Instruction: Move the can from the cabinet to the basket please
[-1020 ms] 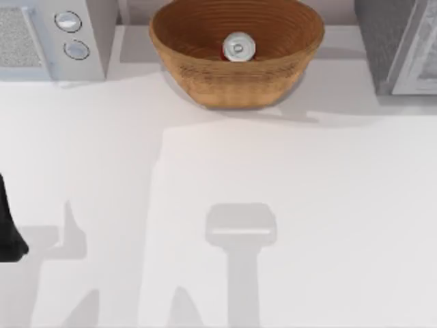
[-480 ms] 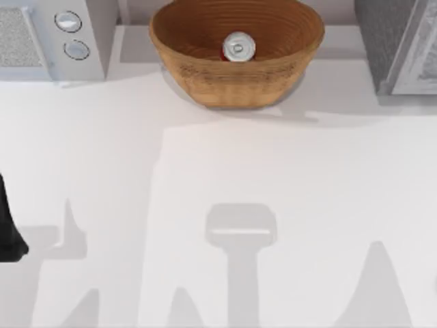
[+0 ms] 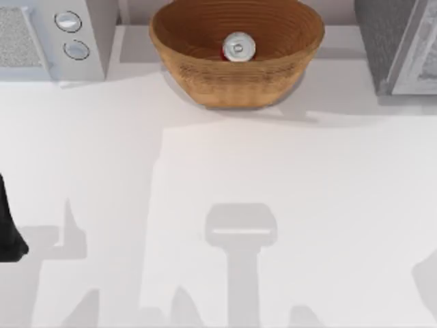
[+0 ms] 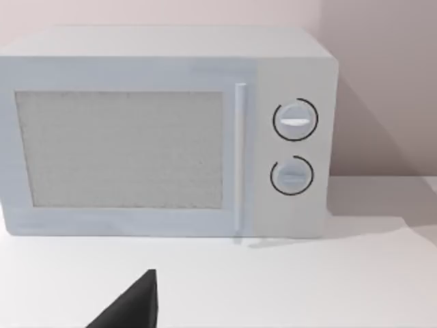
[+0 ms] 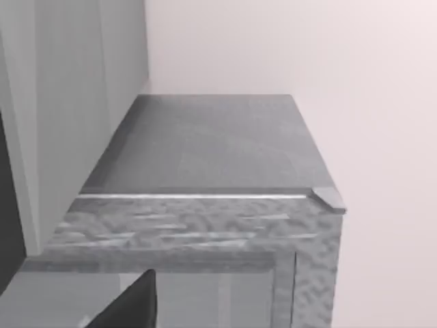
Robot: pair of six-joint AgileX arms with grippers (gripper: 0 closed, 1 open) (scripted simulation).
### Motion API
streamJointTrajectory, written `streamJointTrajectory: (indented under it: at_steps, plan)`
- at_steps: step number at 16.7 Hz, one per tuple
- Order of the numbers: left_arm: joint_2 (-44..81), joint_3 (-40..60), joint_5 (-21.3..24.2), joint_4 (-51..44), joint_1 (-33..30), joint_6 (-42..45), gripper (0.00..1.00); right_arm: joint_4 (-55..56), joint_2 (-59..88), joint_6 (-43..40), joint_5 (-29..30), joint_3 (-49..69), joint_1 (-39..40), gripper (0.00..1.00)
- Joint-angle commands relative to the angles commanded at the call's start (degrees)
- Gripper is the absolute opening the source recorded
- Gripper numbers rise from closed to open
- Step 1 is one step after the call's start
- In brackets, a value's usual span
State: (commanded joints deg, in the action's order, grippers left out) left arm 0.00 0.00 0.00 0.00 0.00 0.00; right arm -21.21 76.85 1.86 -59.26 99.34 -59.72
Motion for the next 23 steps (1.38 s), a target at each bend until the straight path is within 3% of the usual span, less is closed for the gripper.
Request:
streamJointTrajectory:
  at_steps: [6, 10, 15, 23]
  plan:
    - [0.0, 0.0, 0.0, 0.0, 0.0, 0.0, 1.0, -0.34, -0.01, 0.01, 0.0, 0.59, -0.15, 1.0]
    - [0.0, 0.0, 0.0, 0.0, 0.0, 0.0, 1.0, -0.67, 0.51, -0.23, 5.35, 1.86, 5.07, 1.0]
    - [0.0, 0.0, 0.0, 0.0, 0.0, 0.0, 1.0, -1.39, 0.59, -0.43, 22.67, 3.11, 22.34, 1.0]
    - [0.0, 0.0, 0.0, 0.0, 0.0, 0.0, 1.0, -2.74, -0.84, -0.6, 59.74, 2.73, 60.01, 1.0]
